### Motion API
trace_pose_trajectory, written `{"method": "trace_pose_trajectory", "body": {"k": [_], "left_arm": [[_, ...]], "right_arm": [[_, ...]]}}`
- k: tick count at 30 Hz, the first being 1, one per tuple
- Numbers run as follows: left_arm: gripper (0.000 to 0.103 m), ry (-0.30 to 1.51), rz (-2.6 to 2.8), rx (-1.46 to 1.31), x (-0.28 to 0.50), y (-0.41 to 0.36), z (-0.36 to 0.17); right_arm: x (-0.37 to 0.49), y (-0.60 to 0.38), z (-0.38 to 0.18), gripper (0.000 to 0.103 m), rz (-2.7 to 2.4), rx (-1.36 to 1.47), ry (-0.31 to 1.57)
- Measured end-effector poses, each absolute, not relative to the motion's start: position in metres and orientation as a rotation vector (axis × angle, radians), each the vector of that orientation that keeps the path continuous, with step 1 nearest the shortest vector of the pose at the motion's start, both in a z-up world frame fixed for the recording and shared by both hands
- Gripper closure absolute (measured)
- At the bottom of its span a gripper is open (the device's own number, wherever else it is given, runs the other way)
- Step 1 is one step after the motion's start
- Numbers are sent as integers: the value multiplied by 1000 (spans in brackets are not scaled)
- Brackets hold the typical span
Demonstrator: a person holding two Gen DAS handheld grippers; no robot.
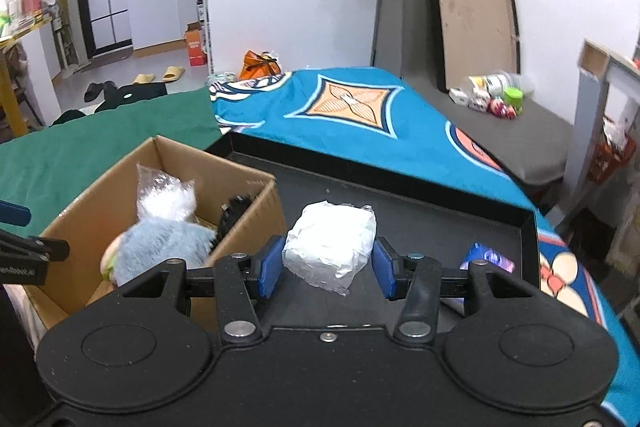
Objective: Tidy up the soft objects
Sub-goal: 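Carry the white packet over the box and release it, then move the right gripper to the blue tissue pack and grasp it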
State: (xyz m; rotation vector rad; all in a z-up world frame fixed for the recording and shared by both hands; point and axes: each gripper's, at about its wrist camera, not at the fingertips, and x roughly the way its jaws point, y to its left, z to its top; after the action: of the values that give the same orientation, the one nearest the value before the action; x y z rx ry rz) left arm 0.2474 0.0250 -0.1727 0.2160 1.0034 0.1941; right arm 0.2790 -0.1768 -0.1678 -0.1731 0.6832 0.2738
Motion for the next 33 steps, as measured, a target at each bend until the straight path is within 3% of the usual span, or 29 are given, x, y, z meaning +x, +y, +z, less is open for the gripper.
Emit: {"method": "trace_pose_trajectory", "body": {"k": [10, 15, 20, 33], "left_arm": [[53, 1011, 157, 152, 248, 33, -173], [81, 1021, 128, 104, 249, 39, -176], [90, 1021, 97, 76, 248, 40, -176], [92, 1018, 79, 43, 248, 44, -175]], "right_arm": [[288, -138, -143, 56, 335, -243, 641], [294, -120, -134, 56, 364, -256, 633], [301, -104, -130, 56, 397, -257, 636], [298, -114, -136, 37, 376, -237, 705]]}}
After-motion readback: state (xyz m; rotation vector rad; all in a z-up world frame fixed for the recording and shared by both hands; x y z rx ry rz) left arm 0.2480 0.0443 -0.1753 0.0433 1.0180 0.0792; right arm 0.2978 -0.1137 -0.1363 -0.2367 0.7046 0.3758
